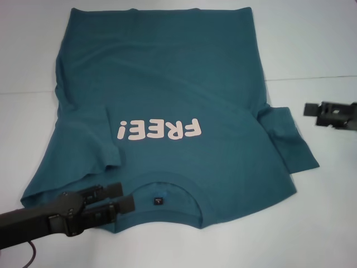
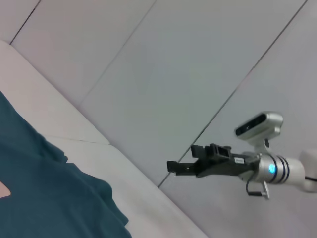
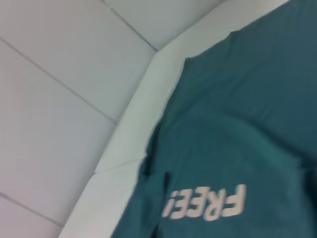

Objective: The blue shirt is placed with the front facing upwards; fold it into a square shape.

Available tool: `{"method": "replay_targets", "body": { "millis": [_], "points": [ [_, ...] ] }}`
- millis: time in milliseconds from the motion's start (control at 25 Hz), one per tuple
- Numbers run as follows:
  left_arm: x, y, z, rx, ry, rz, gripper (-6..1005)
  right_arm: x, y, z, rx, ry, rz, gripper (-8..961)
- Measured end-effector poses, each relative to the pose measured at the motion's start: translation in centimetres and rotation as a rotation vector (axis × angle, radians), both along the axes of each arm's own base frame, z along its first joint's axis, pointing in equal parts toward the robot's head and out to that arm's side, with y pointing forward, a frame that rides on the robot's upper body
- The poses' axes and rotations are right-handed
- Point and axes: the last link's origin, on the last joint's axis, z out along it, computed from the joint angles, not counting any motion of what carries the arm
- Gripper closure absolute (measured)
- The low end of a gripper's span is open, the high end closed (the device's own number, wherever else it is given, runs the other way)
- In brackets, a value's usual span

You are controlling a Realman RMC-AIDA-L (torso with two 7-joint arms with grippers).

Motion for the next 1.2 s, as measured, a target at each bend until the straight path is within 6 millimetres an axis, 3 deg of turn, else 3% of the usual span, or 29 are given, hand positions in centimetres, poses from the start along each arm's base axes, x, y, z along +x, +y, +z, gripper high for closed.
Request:
{"method": "replay_targets", "body": {
  "millis": [400,560,880,1200],
  "points": [
    [0.6,0.4,0.6,0.024,-0.056,0.009,233,0.8,2.5,5.4,-0.059,-0.063,-0.314,25],
    [0.7,0.5,0.9,0.039,-0.071,0.007,234,0.9,3.5,6.3,-0.049,-0.099,-0.393,25],
    [0.9,0.7,1.2,0.063,-0.097,0.011,234,1.9,5.2,3.4,-0.075,-0.238,-0.44,26],
    [1.0,1.0,1.4,0.083,-0.111,0.016,233,2.0,6.0,0.3,-0.055,-0.252,-0.444,26]
  ]
}}
